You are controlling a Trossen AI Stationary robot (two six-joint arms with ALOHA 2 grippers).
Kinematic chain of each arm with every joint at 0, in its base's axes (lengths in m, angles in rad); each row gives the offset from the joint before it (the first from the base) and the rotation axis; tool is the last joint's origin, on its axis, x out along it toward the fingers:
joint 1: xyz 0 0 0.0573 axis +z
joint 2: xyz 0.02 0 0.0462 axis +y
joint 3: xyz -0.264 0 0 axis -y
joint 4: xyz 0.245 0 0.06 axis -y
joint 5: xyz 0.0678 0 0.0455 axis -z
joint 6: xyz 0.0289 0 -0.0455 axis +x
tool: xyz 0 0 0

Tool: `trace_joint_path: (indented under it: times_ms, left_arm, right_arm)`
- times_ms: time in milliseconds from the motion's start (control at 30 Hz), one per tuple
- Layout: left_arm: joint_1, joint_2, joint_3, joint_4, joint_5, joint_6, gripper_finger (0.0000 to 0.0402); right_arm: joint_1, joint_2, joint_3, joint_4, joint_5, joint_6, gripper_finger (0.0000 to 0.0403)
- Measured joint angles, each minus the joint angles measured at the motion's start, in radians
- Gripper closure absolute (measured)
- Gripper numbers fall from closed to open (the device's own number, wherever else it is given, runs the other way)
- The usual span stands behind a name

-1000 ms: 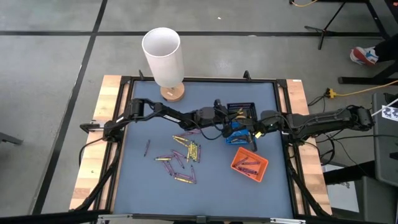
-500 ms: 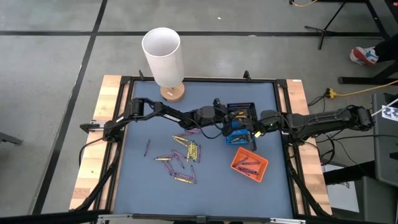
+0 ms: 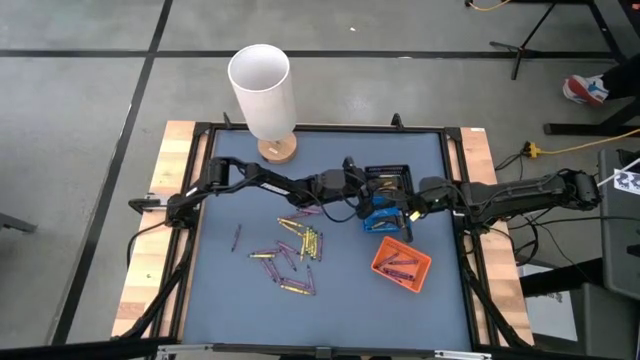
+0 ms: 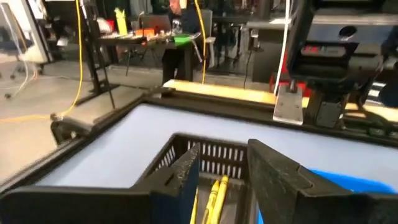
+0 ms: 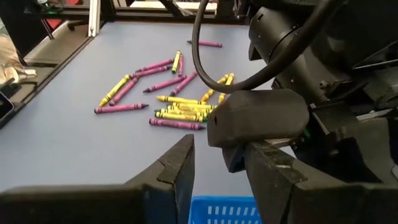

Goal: Sort crayons
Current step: Put the purple crayon into the orange bin

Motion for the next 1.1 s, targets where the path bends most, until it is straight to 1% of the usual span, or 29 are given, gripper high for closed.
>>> trace_joint_path:
  times_ms: [167,333,533,667,767,867,933,1100]
  left_arm:
    - [-0.005,-0.076,0.001,-0.176,-0.008,0.038,0.0280]
    - [-0.007,-0.175,0.001,-0.432,-0.020,0.068,0.0280]
    - [-0.011,-0.270,0.001,-0.733,-0.011,0.068,0.0280]
    - [-0.011,-0.297,0.002,-0.892,-0.001,0.058,0.0280]
    - [-0.013,-0.300,0.002,-1.000,0.033,0.032,0.0280]
    - [-0.014,-0.300,0.002,-1.099,0.102,0.007,0.0280]
    - [-0.014,-0.300,-0.001,-1.152,0.131,0.005,0.0280]
    - [-0.017,-0.300,-0.046,-1.162,0.158,-0.020,0.0280]
  right_arm:
    - [0.001,-0.001,0.001,0.011,-0.004,0.024,0.0269]
    - [0.003,0.000,0.001,0.003,-0.022,0.042,0.0269]
    - [0.002,0.000,0.000,-0.003,-0.020,0.043,0.0269]
    - [0.001,0.001,-0.001,-0.008,-0.018,0.044,0.0269]
    - [0.001,0.001,-0.002,-0.008,-0.014,0.044,0.0269]
    - [0.001,0.001,-0.003,-0.009,-0.012,0.045,0.0269]
    - [0.001,0.001,-0.003,-0.009,-0.011,0.045,0.0269]
    - [0.001,0.001,-0.003,-0.009,-0.011,0.045,0.0269]
